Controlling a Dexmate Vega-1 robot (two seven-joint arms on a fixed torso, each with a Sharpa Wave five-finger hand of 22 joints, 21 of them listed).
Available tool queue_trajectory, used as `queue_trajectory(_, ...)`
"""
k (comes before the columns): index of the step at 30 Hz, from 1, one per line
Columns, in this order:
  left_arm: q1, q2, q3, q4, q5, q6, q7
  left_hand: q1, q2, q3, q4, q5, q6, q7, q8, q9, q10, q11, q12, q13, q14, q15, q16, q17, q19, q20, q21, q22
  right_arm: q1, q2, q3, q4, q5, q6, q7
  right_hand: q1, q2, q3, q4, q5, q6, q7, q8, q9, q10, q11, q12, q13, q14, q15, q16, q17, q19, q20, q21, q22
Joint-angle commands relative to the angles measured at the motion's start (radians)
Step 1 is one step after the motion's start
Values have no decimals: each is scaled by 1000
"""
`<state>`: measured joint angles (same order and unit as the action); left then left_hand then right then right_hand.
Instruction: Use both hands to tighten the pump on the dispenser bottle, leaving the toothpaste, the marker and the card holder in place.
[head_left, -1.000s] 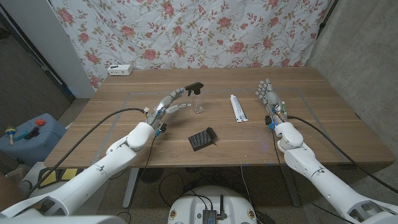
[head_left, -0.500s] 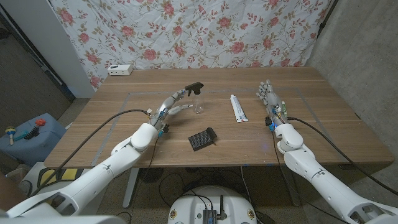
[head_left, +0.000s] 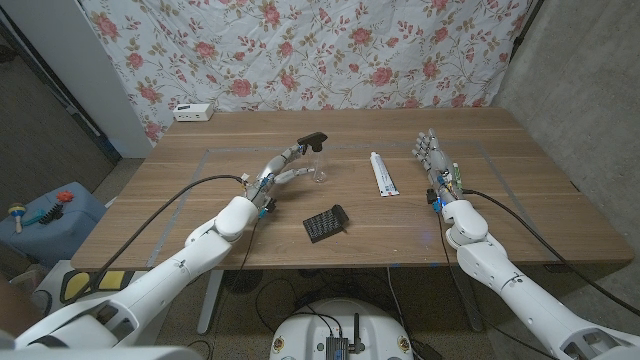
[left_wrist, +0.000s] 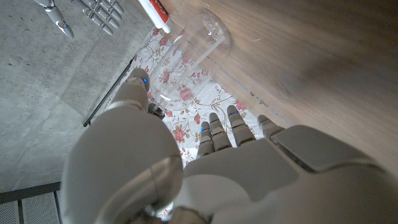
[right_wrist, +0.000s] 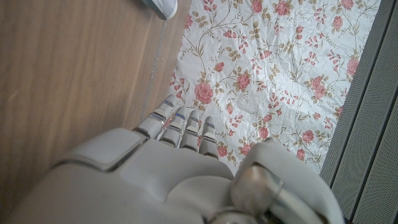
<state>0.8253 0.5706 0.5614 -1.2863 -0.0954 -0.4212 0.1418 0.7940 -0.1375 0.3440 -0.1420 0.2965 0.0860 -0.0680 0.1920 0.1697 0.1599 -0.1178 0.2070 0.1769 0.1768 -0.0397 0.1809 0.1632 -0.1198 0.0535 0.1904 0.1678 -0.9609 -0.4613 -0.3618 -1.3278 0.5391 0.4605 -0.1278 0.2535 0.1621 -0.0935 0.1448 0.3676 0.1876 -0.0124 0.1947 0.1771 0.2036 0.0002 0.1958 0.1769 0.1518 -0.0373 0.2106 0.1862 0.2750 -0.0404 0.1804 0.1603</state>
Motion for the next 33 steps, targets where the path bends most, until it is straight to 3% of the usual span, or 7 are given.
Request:
queue_trajectory(1,-37,-38,25,56,3,-9,-2,19,1,-10,0,9,27,-3,3,6,24,-5,1,2,25,-95,4,1,-3,-2,-3,2,-2,-1,1,4,8,7,15,-6,-3,6,4,6,4,-6,0,1,1,1,-3,2,0,-9,-3,1,0,-84,1,4)
queue_trajectory(9,-54,-49,36,80,6,-15,-6,26,3,-15,-1,10,37,2,3,6,31,-3,0,2,31,-97,3,1,4,-5,-1,2,-6,-3,4,5,12,12,19,-8,-4,7,5,5,2,-7,-2,1,0,5,-4,3,-1,-9,-6,1,0,-81,2,4)
queue_trajectory(19,-77,-64,51,107,9,-16,-16,50,11,-18,-6,13,73,-16,10,5,62,-17,5,2,58,-112,7,1,18,-35,1,2,-8,-10,7,-3,8,16,20,-11,-4,8,5,5,2,-8,-3,2,-2,0,-6,3,-3,-9,-8,2,1,-79,3,4)
queue_trajectory(33,-100,-81,65,132,4,-1,-26,70,20,-19,-9,10,92,-5,9,6,75,-15,4,2,72,-109,6,1,21,-47,0,2,-16,-12,12,-3,11,25,24,-14,-5,10,5,4,2,-10,-4,2,-1,2,-7,3,-3,-9,-10,2,3,-77,4,4)
